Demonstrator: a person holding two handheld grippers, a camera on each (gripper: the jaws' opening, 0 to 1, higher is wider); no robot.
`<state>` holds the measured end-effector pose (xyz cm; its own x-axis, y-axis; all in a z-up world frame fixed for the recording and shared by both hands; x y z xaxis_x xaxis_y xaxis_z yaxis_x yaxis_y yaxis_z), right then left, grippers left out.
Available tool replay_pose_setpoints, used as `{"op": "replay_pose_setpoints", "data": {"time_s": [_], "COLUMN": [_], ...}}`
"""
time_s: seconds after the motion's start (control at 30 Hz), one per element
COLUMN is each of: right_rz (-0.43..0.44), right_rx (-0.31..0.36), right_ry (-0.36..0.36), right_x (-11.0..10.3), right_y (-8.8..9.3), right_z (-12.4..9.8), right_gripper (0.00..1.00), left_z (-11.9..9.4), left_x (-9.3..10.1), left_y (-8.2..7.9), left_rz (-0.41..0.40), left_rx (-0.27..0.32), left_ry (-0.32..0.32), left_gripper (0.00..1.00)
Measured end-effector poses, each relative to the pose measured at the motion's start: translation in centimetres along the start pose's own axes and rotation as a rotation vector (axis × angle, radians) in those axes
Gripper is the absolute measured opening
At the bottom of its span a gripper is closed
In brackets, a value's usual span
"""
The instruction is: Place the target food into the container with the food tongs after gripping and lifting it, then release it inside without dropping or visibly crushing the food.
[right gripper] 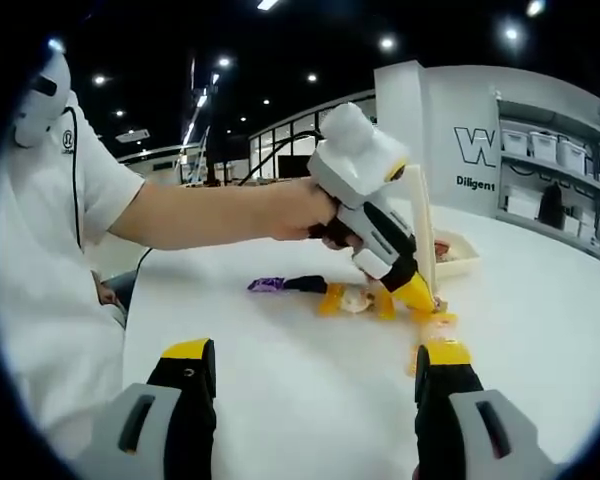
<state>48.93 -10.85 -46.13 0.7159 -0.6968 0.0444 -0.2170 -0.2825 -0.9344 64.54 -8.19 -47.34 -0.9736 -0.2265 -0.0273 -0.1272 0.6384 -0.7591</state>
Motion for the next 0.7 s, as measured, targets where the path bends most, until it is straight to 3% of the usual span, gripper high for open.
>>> {"op": "replay_pose_setpoints", "data": {"time_s": [0.7], "right_rz": [0.001], "right_rx": [-0.002], "right_ry": [-0.002], "right_x": [-0.04], "right_y": [0.06], "right_z": [0.05], "right_gripper": [0.81], "left_z": [-0.4], "left_x": [0.03], "left_y": [0.63], "left_rz": [-0.07], "left_rx": [0.039], "left_ry": [0.062], "left_gripper": [0.18]}}
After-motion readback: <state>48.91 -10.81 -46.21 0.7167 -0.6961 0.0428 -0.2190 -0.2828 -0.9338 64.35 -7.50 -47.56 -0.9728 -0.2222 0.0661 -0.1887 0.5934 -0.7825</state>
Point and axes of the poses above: the point that each gripper's makers call its tool centre point, and the gripper's own axes: z roughly forward along the fingers, x roughly to its right, y roughly out of its underside, the point moved 3 cm from there along -z, roughly backward along the fingers, and after that the axes turned 11 degrees about y, right-handed, at the moved point
